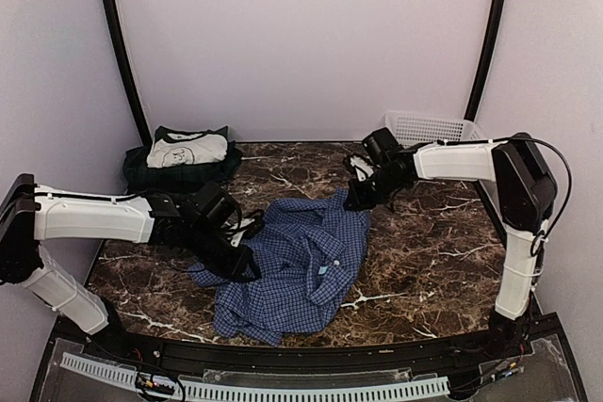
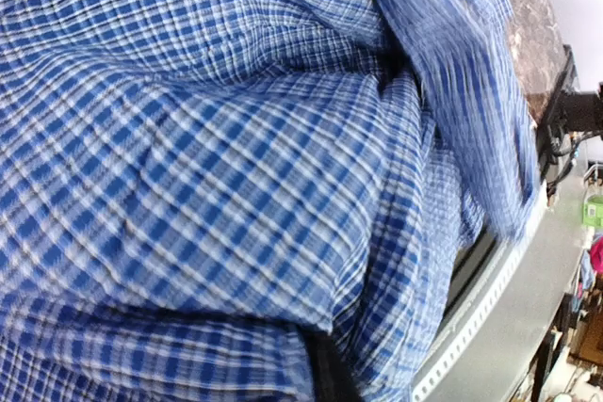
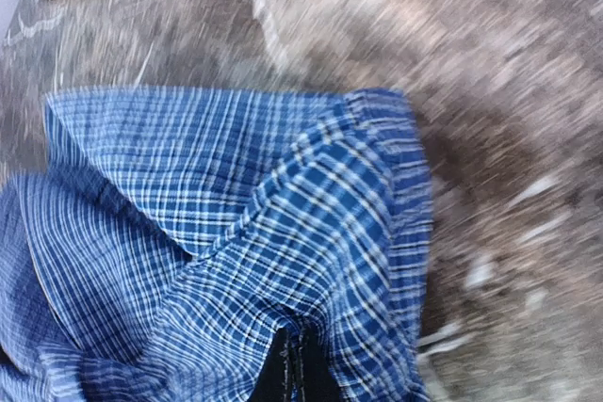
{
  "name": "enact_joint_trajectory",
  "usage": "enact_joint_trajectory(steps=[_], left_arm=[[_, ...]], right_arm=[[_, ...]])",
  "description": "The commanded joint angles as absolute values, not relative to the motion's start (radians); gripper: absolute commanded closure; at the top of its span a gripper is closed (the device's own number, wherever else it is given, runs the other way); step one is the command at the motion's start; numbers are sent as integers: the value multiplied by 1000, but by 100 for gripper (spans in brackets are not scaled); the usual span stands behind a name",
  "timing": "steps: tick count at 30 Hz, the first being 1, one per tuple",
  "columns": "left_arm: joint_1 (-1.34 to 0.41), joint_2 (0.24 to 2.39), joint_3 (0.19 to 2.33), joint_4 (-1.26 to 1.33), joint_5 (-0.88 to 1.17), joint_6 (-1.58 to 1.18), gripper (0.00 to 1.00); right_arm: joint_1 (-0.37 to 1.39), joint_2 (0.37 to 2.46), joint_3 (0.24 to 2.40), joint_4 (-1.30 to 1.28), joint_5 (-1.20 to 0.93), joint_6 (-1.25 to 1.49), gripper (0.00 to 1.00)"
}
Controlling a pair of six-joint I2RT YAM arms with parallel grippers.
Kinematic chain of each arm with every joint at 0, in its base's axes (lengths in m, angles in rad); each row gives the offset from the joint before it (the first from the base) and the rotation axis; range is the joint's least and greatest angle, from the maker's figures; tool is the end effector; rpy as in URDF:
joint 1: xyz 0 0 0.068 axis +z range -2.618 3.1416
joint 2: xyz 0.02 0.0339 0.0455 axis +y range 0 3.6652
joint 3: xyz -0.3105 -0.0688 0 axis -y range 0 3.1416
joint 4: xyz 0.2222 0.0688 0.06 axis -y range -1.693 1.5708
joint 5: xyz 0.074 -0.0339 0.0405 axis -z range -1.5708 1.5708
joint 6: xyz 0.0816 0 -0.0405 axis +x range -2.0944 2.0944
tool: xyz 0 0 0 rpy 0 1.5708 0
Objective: Fold and stack the mixed laundry pile
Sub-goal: Adjust the crumpled shirt at the center of the board.
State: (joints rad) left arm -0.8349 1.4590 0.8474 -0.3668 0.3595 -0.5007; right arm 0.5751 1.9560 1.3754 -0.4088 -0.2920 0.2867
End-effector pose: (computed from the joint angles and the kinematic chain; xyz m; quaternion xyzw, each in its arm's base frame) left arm 0.1705 -0.2310 0.2188 0.2080 0.9193 -0.3121 0.1196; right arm 0.3555 0.2585 0.2024 -0.1775 0.9320 0.2451 0.1994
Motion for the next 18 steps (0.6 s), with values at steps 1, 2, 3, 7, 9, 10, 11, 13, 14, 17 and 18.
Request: enact_joint_trajectory(steps=[1, 2, 3, 7, 9, 10, 11, 13, 14, 17, 18], left_arm=[[-835, 1372, 831, -368, 351, -489, 82], [-826, 1360, 847, -380, 286, -487, 72], [-796, 1334, 867, -398, 259, -490, 65], [-688, 1251, 925, -355, 135, -512, 41], [-651, 1248, 955, -280, 122, -506, 31], [-630, 1261, 975, -251, 119, -491, 27], [-622, 1308, 1024, -249, 110, -483, 26], [-616, 1413, 1117, -260, 75, -451, 23], [-612, 1487, 1146, -261, 68, -432, 22], [-607, 1629, 1267, -230, 99, -383, 20], [-607, 1694, 1285, -205, 122, -353, 18]], right_arm=[[525, 1905, 1490, -424, -281, 177, 100], [526, 1891, 1513, -434, -308, 155, 100], [525, 1875, 1529, -440, -332, 143, 100], [526, 1782, 1523, -418, -463, 104, 100], [527, 1713, 1468, -367, -543, 88, 100], [528, 1680, 1442, -350, -588, 76, 100], [528, 1642, 1413, -331, -620, 69, 100], [527, 1574, 1360, -303, -685, 62, 100], [528, 1543, 1332, -293, -725, 59, 100], [528, 1466, 1252, -272, -797, 41, 100], [528, 1445, 1229, -266, -801, 37, 100]])
